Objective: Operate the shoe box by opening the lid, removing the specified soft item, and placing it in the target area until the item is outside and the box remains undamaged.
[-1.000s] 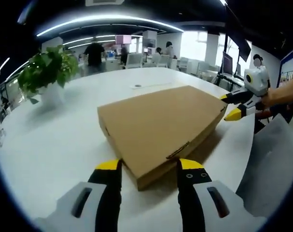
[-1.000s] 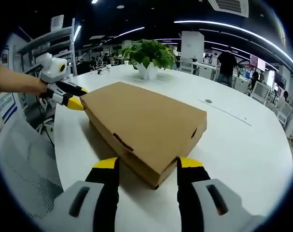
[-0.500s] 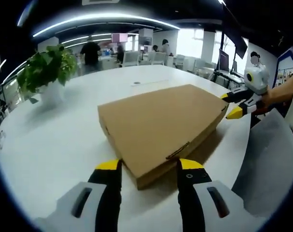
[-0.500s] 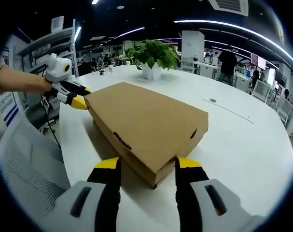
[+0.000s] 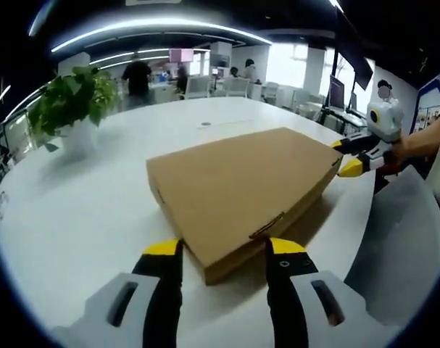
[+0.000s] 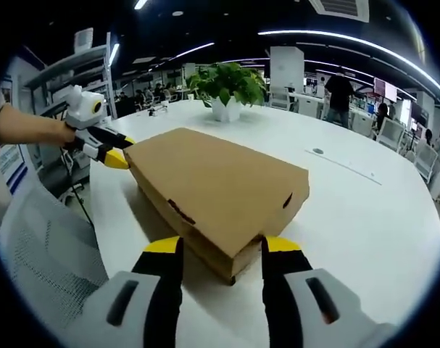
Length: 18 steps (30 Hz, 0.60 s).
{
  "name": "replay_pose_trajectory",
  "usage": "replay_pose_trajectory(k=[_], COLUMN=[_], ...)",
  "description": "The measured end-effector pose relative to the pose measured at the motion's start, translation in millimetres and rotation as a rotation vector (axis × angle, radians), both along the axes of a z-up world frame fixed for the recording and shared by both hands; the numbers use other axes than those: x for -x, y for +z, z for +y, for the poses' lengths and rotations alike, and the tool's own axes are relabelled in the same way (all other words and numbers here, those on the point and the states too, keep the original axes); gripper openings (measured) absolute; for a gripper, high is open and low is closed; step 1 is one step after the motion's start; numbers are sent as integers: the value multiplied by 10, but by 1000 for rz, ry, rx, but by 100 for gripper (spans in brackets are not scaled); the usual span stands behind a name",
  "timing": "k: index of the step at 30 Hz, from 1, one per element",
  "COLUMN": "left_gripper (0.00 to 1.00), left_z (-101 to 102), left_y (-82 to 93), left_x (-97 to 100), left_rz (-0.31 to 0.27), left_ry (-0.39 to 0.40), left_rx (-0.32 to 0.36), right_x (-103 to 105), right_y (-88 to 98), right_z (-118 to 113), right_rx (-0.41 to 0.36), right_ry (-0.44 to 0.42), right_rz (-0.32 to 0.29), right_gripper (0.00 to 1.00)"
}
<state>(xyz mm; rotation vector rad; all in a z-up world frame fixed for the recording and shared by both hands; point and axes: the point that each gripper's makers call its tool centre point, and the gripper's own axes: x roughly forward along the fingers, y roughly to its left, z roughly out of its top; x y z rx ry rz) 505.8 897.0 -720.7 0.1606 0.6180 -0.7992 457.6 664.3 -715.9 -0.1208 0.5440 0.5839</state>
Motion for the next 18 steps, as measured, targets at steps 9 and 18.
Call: replay_pose_trajectory(k=[9, 18], left_gripper=[52, 57], left_z=[-33, -70], left_y=[106, 240], left_x=[21, 56], left_rz=[-13, -39], left_ry=[0, -4], left_rx=[15, 24], right_x=[16, -5], right_y=[101, 253], right_z=[32, 21], right_rx=[2, -10], right_ry=[13, -2], right_rz=[-33, -59], right_gripper=[44, 44])
